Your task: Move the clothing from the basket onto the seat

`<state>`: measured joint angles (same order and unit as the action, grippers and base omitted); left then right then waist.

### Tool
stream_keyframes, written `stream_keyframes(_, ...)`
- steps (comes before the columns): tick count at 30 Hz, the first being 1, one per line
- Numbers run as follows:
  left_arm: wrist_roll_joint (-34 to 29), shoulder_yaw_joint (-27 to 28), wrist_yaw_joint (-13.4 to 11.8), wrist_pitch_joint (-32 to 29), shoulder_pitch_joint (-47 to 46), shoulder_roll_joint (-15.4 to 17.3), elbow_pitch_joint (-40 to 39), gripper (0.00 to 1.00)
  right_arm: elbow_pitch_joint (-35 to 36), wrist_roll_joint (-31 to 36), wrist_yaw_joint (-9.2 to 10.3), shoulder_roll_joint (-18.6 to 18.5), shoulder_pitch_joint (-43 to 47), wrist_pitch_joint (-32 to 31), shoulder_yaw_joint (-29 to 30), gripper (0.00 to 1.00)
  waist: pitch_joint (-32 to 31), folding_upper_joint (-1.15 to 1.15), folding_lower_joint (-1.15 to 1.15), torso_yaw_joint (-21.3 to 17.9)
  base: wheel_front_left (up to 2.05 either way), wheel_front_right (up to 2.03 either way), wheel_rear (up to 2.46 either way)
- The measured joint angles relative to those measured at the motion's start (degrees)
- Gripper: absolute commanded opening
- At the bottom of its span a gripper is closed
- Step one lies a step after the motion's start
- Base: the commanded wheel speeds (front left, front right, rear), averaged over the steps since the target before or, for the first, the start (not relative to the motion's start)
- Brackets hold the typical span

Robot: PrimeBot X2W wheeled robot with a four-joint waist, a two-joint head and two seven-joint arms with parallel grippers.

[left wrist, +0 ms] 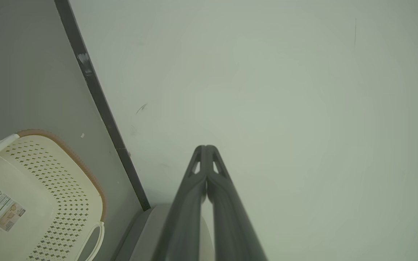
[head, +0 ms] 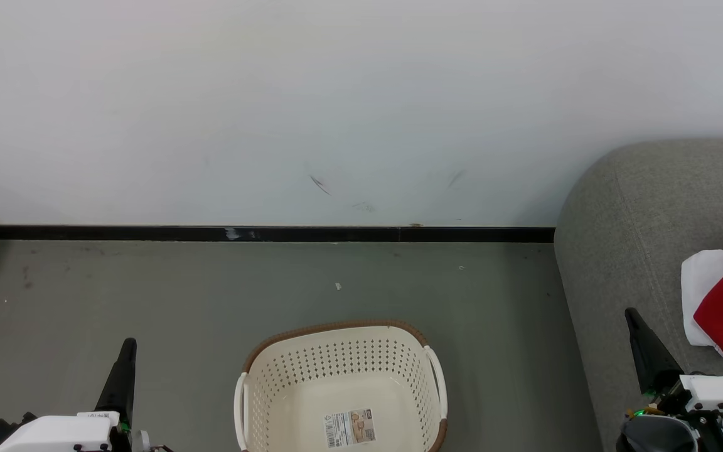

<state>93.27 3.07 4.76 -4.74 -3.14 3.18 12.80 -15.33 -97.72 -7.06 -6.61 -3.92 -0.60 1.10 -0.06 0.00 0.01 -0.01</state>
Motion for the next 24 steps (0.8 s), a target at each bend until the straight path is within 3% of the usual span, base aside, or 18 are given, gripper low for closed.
stream_keyframes(24, 0.0, 0.0, 0.0, -0.2, 0.0, 0.0, 0.1, 0.0, 0.0, 0.0, 0.0, 0.0, 0.0, 0.0, 0.0, 0.0, 0.0, 0.0, 0.0, 0.0, 0.0, 0.0, 0.0)
